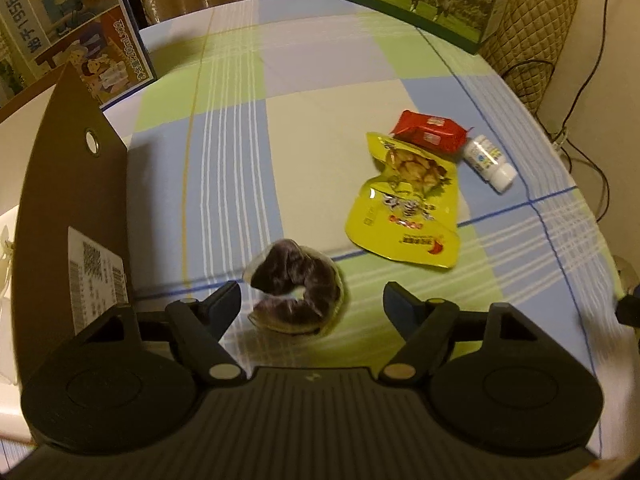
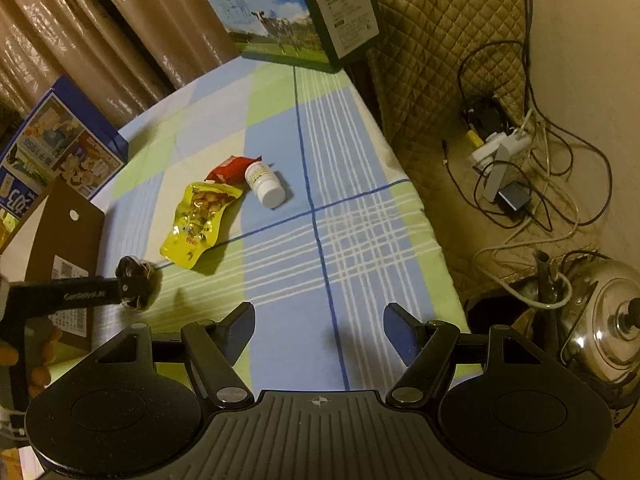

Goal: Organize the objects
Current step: 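Grasp the dark round pouch with the left tool, then grasp the white pill bottle with the right tool while the left tool holds the pouch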

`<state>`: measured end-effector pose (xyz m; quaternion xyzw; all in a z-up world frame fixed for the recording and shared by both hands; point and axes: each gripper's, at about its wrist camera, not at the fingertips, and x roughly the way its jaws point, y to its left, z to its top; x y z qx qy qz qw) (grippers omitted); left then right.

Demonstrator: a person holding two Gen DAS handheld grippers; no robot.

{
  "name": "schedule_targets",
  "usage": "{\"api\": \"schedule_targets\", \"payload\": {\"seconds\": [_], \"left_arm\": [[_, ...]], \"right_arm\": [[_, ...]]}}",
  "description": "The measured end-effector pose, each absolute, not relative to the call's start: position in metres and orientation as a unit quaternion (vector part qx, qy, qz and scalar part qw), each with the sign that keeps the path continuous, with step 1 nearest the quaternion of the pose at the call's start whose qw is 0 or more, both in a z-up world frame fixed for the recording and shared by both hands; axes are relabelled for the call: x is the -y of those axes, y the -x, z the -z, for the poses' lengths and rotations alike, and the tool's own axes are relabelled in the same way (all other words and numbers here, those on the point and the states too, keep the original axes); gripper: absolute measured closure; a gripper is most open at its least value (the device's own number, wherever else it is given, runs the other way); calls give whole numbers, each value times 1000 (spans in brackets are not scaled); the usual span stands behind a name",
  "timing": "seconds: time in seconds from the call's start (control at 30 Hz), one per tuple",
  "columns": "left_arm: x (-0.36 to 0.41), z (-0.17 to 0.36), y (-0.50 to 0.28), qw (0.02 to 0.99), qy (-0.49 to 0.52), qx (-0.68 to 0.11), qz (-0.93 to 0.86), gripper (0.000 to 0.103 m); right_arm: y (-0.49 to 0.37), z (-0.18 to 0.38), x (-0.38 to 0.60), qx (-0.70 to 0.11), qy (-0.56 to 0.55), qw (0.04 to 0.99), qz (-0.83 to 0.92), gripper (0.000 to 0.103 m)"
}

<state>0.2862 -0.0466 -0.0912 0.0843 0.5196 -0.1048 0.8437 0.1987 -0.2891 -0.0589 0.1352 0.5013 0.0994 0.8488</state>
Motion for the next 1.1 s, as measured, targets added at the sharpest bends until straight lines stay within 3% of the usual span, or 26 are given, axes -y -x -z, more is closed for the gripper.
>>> {"api": "schedule_targets", "payload": {"seconds": [0.1, 0.23, 0.5, 0.7, 0.87, 1.1], "left_arm": [[46, 96, -292, 844, -83, -520, 104, 39], [46, 103, -297, 842, -82, -523, 99, 43], [34, 99, -299, 850, -58, -517, 86, 81], [24, 87, -303, 861, -44, -502, 70, 88], [17, 81, -309, 866, -35, -495, 63, 88], [15, 78, -315, 867, -41, -492, 63, 88]], "right_arm": [[-204, 61, 285, -503, -133, 848, -104, 35], [-213, 63, 274, -500, -123, 849, -118, 35], [-238, 66, 252, -484, -83, 859, -141, 35], [-263, 71, 243, -472, -56, 865, -158, 35], [-286, 77, 233, -460, -30, 872, -166, 36], [-323, 94, 211, -454, 8, 871, -187, 56]]}}
